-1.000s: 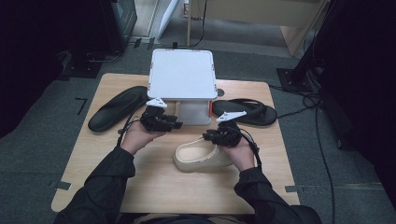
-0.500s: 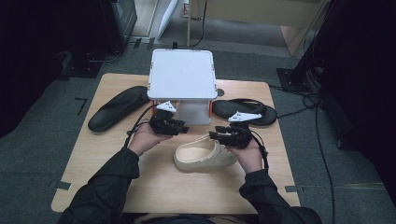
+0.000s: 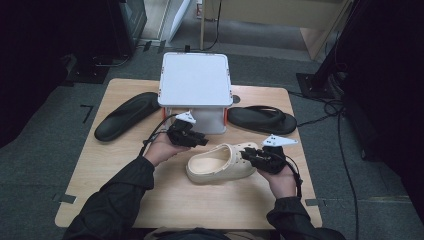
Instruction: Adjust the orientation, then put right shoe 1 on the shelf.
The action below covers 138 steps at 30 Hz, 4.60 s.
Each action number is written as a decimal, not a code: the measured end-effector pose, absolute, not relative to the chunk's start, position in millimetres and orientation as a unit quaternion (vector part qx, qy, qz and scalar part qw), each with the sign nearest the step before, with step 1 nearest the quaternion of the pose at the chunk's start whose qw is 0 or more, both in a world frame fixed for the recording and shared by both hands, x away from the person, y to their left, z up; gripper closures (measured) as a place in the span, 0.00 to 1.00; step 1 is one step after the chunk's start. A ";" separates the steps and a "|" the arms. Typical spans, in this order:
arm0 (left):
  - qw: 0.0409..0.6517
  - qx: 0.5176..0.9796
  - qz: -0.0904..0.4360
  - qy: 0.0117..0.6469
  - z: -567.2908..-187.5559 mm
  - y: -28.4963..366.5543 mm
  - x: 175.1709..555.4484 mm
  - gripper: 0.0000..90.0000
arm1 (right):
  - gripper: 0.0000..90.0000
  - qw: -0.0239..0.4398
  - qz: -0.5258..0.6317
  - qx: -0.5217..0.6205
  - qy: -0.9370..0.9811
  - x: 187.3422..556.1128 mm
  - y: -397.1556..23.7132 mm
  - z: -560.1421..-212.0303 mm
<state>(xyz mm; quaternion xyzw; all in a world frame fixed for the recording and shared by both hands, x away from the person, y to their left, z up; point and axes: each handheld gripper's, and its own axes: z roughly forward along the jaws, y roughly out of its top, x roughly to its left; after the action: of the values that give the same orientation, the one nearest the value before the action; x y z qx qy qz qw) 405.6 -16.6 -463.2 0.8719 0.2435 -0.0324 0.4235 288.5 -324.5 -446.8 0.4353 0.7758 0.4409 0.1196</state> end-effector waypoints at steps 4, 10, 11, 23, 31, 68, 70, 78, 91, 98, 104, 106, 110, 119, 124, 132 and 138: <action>0.425 0.872 -0.035 0.239 -466.1 -19.8 404.7 0.74 | 0.81 0.125 0.426 0.444 0.778 277.9 -332.6 -456.1; 0.424 0.875 -0.034 0.232 -469.4 -23.8 402.2 0.74 | 0.85 0.127 0.405 0.450 0.785 270.1 -338.6 -467.6; 0.423 0.875 -0.033 0.232 -470.0 -24.6 401.8 0.74 | 0.85 0.128 0.407 0.451 0.784 270.9 -339.3 -467.9; 0.421 0.873 -0.061 0.240 -474.9 -23.9 399.1 0.79 | 0.81 0.119 0.427 0.448 0.777 279.2 -343.2 -472.5; 0.417 0.874 -0.052 0.242 -472.8 -18.4 391.0 0.80 | 0.81 0.119 0.443 0.437 0.774 295.4 -339.5 -474.2; 0.425 0.866 -0.078 0.250 -474.0 -8.8 379.2 0.84 | 0.86 0.096 0.429 0.458 0.773 316.7 -341.6 -478.7; 0.424 0.866 -0.076 0.253 -473.7 -6.7 377.7 0.84 | 0.86 0.094 0.437 0.455 0.770 320.9 -340.9 -480.5; 0.427 0.862 -0.071 0.263 -473.7 1.1 369.2 0.85 | 0.89 0.094 0.438 0.442 0.777 333.6 -331.0 -480.3; 0.430 0.864 -0.064 0.255 -472.4 1.3 363.8 0.82 | 0.85 0.096 0.423 0.438 0.787 344.0 -327.2 -476.3; 0.452 0.850 -0.056 0.264 -455.1 9.7 374.8 0.73 | 0.79 0.110 0.429 0.439 0.782 338.5 -325.8 -465.4; 0.461 0.844 -0.037 0.272 -434.3 19.6 385.9 0.69 | 0.70 0.101 0.448 0.443 0.770 327.6 -321.6 -455.1; 0.464 0.841 -0.033 0.277 -427.1 25.5 392.1 0.68 | 0.66 0.094 0.458 0.454 0.759 319.3 -320.1 -448.1; 0.458 0.842 -0.026 0.284 -421.6 31.5 399.4 0.66 | 0.61 0.089 0.464 0.461 0.752 312.6 -317.7 -442.7; 0.470 0.834 -0.017 0.290 -397.9 42.4 415.5 0.63 | 0.41 0.089 0.464 0.456 0.754 291.6 -295.6 -433.3; 0.482 0.829 -0.006 0.285 -376.5 47.5 422.9 0.63 | 0.36 0.088 0.452 0.460 0.759 284.1 -276.3 -441.0; 0.490 0.815 0.005 0.309 -356.5 58.5 442.7 0.62 | 0.34 0.132 0.414 0.474 0.766 284.7 -253.2 -456.2; 0.479 0.817 0.025 0.319 -356.9 58.1 455.4 0.62 | 0.39 0.169 0.387 0.471 0.774 285.5 -252.3 -462.4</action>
<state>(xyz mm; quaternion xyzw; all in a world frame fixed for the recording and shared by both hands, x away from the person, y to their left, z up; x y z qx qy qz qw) 455.4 58.1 -356.9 0.8172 0.3193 0.0252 0.4793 285.5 -252.3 -462.4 0.4714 0.7740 0.3874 0.1689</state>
